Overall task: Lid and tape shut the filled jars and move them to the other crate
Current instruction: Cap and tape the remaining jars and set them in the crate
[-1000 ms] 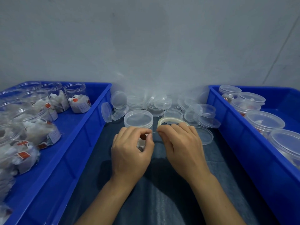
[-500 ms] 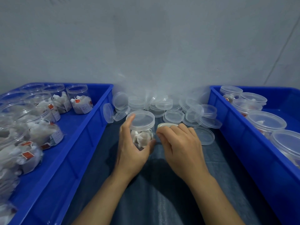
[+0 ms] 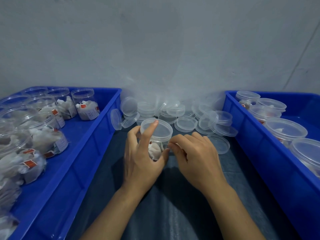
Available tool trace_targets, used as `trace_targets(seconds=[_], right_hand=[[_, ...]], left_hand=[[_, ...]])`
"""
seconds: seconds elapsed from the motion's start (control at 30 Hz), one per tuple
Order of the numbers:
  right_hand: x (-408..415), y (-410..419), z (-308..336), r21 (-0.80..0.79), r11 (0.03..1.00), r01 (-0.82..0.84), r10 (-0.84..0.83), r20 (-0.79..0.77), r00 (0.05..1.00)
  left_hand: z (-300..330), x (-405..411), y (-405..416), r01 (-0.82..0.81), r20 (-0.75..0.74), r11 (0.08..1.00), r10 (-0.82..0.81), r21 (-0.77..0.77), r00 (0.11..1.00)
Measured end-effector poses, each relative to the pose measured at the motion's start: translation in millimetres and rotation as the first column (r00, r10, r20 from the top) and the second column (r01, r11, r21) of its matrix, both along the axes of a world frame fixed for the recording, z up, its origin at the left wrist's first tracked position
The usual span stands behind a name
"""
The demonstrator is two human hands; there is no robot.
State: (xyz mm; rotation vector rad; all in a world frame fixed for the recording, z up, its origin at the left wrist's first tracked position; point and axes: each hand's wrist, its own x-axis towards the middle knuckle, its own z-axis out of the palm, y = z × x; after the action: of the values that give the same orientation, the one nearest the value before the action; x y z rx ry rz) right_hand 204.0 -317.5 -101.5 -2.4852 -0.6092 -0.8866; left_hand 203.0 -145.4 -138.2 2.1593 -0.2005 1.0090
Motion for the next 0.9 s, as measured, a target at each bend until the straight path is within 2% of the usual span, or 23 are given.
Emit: trace_targets(seconds=[0.9], right_hand=[[-0.4,4.1,-4.4,0.098,0.993,0.058,-0.064,0.054,0.996]], left_hand=[[-2.5,0.7,-2.1,0.029,-0.016,0.999,-0.029,-0.025,0.999]])
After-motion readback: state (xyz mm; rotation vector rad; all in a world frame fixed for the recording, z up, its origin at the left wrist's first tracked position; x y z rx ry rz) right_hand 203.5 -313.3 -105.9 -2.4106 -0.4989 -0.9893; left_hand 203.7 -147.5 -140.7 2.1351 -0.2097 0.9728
